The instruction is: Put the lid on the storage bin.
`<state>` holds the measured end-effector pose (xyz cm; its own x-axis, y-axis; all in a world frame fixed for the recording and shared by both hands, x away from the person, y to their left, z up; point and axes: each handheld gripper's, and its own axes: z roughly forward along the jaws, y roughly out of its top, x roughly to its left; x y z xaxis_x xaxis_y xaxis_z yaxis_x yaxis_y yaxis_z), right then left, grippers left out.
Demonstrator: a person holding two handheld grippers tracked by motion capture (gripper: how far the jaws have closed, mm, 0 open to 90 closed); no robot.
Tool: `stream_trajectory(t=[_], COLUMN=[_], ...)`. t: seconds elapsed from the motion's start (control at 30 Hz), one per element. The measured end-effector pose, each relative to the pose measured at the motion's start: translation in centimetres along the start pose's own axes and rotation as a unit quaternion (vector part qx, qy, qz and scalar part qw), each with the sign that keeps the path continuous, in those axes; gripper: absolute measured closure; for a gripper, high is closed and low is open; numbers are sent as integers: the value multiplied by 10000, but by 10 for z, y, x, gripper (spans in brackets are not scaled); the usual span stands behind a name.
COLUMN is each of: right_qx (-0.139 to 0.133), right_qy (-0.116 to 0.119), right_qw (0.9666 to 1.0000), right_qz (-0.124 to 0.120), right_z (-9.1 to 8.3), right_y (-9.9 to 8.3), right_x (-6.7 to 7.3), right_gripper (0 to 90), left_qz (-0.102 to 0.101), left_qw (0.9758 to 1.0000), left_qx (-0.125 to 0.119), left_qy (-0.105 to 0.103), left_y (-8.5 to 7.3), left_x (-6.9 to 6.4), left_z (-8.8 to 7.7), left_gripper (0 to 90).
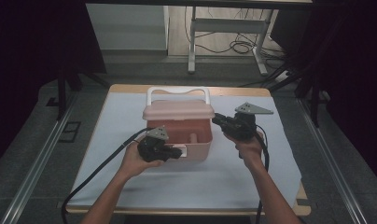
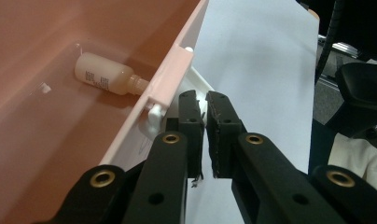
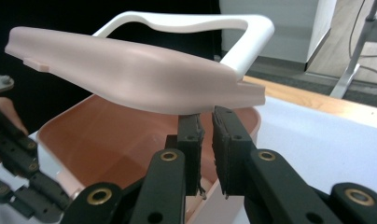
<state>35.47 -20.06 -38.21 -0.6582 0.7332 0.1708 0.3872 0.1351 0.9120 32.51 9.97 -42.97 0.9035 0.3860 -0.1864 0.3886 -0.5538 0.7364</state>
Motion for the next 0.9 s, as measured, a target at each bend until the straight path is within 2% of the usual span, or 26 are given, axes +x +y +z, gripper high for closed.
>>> stream_trajectory(t=[0.13, 0.33, 0.57, 0.9], right_qx=[117, 336, 605, 701], right_qy=[43, -70, -47, -35], right_qw=[9999, 9991, 9975, 9964], right_qz=[11, -256, -350, -478], right_z=[-2, -5, -8, -20], right_y=[-6, -19, -33, -53], right_x=[1, 3, 3, 3], right_gripper=[797, 780, 770, 754], left_qz=[8, 31, 9, -3], left_qw=[10000, 10000, 10000, 10000], left_qx=[3, -12, -1, 0], left_qy=[14, 21, 15, 19], left_y=[0, 0, 0, 0], left_x=[0, 0, 0, 0], left_z=[0, 0, 0, 0], left_gripper=[852, 852, 852, 851])
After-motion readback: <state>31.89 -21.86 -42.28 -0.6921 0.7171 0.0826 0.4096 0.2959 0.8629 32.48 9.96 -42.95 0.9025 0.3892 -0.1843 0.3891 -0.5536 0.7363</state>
